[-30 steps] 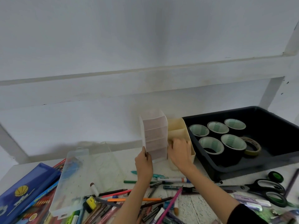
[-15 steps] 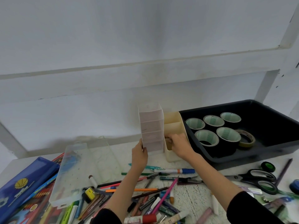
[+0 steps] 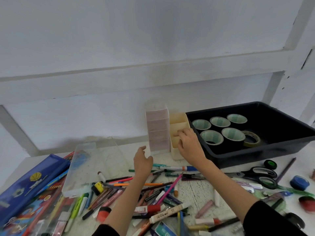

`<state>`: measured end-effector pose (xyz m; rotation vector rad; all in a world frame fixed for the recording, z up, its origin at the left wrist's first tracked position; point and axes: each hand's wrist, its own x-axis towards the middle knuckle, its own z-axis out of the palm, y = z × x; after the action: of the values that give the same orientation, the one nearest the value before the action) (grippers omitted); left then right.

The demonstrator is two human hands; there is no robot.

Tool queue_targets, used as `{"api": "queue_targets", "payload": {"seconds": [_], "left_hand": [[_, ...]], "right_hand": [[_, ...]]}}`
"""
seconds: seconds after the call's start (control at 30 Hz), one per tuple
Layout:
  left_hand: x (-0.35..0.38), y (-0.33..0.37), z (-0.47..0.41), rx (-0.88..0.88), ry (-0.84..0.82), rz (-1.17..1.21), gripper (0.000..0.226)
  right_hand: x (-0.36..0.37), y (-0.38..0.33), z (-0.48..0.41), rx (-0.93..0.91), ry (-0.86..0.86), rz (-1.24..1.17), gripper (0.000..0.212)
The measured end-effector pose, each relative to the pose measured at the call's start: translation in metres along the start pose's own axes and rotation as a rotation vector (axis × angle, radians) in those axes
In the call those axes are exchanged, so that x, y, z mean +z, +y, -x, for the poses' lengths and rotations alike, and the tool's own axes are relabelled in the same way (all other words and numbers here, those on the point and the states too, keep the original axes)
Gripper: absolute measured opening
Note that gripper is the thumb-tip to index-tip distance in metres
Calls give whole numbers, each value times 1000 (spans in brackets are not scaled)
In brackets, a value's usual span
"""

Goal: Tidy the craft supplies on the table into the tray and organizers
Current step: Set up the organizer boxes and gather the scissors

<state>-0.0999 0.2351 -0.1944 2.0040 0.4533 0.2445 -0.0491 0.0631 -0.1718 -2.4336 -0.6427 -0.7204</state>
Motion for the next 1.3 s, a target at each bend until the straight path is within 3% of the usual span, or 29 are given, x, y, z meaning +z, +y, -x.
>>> {"api": "queue_targets", "payload": {"seconds": [0.1, 0.27, 0.57, 0.73, 0.9, 1.07, 1.17, 1.3], "left_hand": [[-6, 3, 20, 60, 54, 48, 37], [-6, 9, 53, 102, 114, 91, 28], [43, 39, 112, 184, 39, 126, 22], [95, 62, 136, 286, -89, 101, 19], [136, 75, 149, 338, -209, 28, 27], [161, 72, 148, 333, -374, -197, 33], [169, 68, 151, 305, -386, -239, 33], [172, 64, 153, 314, -343, -255, 30]], "right_hand": [[-10, -6, 15, -16, 31, -44, 25], [-22, -5, 48, 56, -141, -184, 21], [-77, 42, 114, 224, -274, -204, 22], [-127, 104, 131, 407, -227, -54, 23], [-149, 158, 137, 795, -270, 139, 10], [-147, 159, 136, 976, -249, 24, 38], [-146, 158, 134, 1034, -195, -60, 41], [-149, 160, 135, 1176, -110, -388, 40]]}}
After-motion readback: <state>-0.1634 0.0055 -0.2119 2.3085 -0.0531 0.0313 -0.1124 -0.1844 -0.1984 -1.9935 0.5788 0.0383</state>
